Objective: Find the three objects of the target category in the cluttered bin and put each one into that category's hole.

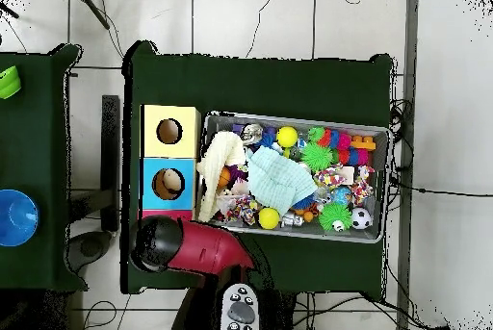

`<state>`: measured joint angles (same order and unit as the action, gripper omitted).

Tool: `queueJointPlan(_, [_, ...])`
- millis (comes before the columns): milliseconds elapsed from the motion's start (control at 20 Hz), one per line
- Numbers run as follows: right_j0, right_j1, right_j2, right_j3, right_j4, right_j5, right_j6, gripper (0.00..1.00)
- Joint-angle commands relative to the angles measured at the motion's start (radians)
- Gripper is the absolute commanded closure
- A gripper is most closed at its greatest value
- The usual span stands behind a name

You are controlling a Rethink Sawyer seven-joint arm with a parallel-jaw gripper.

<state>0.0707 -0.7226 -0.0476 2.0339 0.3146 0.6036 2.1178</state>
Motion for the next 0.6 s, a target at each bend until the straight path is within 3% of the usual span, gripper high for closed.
queueJointPlan(50, [-0.038, 0.099, -0.11, -0.185, -0.064, -0.235, 0.162, 1.0])
queueJointPlan(600, [0.0, 0.083, -0.172, -0.244, -0.065, -0.187, 0.187, 1.0])
